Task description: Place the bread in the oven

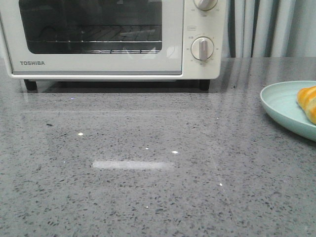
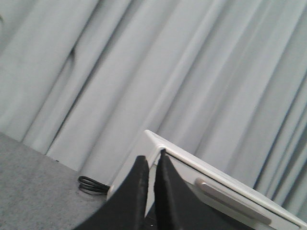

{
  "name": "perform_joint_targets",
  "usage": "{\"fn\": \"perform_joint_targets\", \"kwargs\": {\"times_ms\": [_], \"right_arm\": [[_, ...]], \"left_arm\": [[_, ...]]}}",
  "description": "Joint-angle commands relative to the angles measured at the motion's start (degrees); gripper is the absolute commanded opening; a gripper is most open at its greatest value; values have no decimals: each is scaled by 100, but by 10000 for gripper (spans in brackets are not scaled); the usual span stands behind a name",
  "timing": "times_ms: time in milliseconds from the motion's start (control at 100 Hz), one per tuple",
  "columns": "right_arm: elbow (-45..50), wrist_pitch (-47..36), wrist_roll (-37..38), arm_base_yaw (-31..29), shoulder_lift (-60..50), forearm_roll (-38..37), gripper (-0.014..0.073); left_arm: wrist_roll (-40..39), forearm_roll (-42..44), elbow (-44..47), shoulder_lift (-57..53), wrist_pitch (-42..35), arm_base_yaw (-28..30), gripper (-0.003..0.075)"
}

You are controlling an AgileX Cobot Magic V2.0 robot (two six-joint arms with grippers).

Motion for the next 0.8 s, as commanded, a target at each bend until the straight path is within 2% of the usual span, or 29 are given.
{"fn": "perform_joint_targets", "kwargs": {"times_ms": [0, 130, 180, 270, 360, 440, 510, 560, 660, 790], "right_arm": [[-741, 340, -5, -34, -85, -297, -44], [-1678, 1206, -15, -34, -85, -1052, -43], [-1967, 1388, -15, -34, -85, -1279, -43], [-2517, 1684, -347, -34, -85, -1399, -39], [-2972, 1899, -662, -34, -85, -1399, 14], [-3262, 2038, -770, -34, -75, -1388, 99], [-3459, 2123, -770, -34, -5, -1388, 185], [-3588, 2245, -770, -34, 120, -1388, 241], [-3878, 2671, -944, -34, 464, -1334, 249], [-4231, 3140, -2040, -10, 1008, -490, 246]], "left_arm": [[-30, 443, -649, -18, 340, -36, -20], [192, 983, -1622, 366, 1599, -36, -19], [435, 983, -1997, 566, 2266, -36, -19], [996, 728, -2623, 923, 2984, -96, -6], [1530, 242, -3119, 1222, 3375, -183, 81], [2003, -179, -3436, 1468, 3594, -263, 222], [2101, -456, -3638, 1658, 3696, -315, 343], [2101, -586, -3749, 1793, 3809, -328, 396], [2101, -658, -3942, 2065, 4162, -328, 407], [2111, -668, -4133, 2397, 4577, -328, 407]]}}
